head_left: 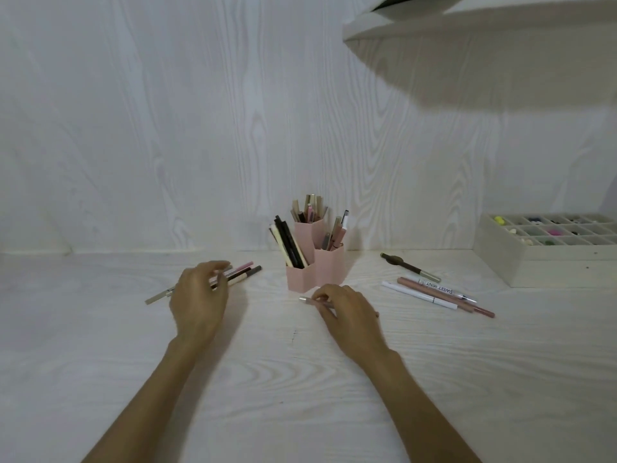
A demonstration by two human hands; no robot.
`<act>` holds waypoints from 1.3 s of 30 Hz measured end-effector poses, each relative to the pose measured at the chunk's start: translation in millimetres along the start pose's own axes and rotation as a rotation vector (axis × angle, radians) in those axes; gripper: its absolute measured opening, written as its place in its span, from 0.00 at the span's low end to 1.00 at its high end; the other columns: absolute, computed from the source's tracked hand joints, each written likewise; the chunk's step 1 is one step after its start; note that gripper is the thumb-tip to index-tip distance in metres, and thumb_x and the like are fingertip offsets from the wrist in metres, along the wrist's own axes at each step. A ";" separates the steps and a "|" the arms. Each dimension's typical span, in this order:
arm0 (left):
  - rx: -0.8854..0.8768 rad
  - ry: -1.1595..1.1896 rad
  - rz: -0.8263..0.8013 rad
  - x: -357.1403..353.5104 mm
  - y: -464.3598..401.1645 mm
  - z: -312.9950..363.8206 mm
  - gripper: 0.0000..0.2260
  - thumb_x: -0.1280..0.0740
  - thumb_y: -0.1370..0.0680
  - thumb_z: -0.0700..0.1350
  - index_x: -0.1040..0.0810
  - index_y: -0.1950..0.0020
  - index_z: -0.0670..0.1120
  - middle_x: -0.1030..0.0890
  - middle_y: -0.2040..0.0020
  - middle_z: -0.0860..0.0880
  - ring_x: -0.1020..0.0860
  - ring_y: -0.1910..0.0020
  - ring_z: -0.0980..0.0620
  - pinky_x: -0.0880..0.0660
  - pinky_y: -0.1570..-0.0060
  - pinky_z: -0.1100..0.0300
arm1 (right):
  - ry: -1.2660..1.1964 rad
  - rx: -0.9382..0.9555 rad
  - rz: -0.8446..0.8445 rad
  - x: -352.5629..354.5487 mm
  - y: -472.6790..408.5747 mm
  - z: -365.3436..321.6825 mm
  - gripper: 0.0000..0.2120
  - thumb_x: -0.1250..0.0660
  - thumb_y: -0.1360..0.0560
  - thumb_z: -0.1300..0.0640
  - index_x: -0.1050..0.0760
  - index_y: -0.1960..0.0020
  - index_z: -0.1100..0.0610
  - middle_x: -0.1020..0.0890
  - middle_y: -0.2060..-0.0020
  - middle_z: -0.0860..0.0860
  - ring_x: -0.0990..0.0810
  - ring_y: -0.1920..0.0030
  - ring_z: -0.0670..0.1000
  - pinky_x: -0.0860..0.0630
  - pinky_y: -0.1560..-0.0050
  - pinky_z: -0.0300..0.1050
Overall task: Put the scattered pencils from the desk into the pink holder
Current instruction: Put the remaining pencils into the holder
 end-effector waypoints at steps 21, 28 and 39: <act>0.109 -0.079 -0.214 -1.6 1.6 -63.3 0.12 0.34 0.26 0.45 0.17 0.45 0.50 0.18 0.45 0.50 0.27 0.40 0.45 0.30 0.44 0.53 | -0.220 0.021 0.778 121.4 -66.7 -52.8 0.18 0.33 0.25 0.55 0.32 0.37 0.53 0.19 0.54 0.45 0.21 0.54 0.39 0.23 0.47 0.42; 0.115 -0.058 -0.208 -0.6 1.9 -63.2 0.11 0.35 0.26 0.45 0.17 0.46 0.50 0.17 0.46 0.49 0.26 0.41 0.45 0.31 0.45 0.53 | 0.172 -0.095 0.415 81.3 -100.3 -32.5 0.10 0.32 0.26 0.54 0.25 0.46 0.54 0.16 0.56 0.50 0.20 0.54 0.53 0.33 0.53 0.44; 0.068 -0.065 -0.260 -6.5 3.9 -59.9 0.14 0.37 0.25 0.43 0.19 0.42 0.51 0.19 0.43 0.49 0.28 0.40 0.45 0.33 0.44 0.53 | 0.372 0.028 0.407 77.9 -83.5 -43.6 0.13 0.43 0.20 0.54 0.23 0.42 0.57 0.22 0.43 0.54 0.29 0.41 0.56 0.38 0.45 0.48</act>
Point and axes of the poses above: each hand's wrist, its own y-axis away from the middle knuckle, its own x-axis out of the back of the hand, z = x × y, the point moved 6 cm from there along -y, towards the middle knuckle
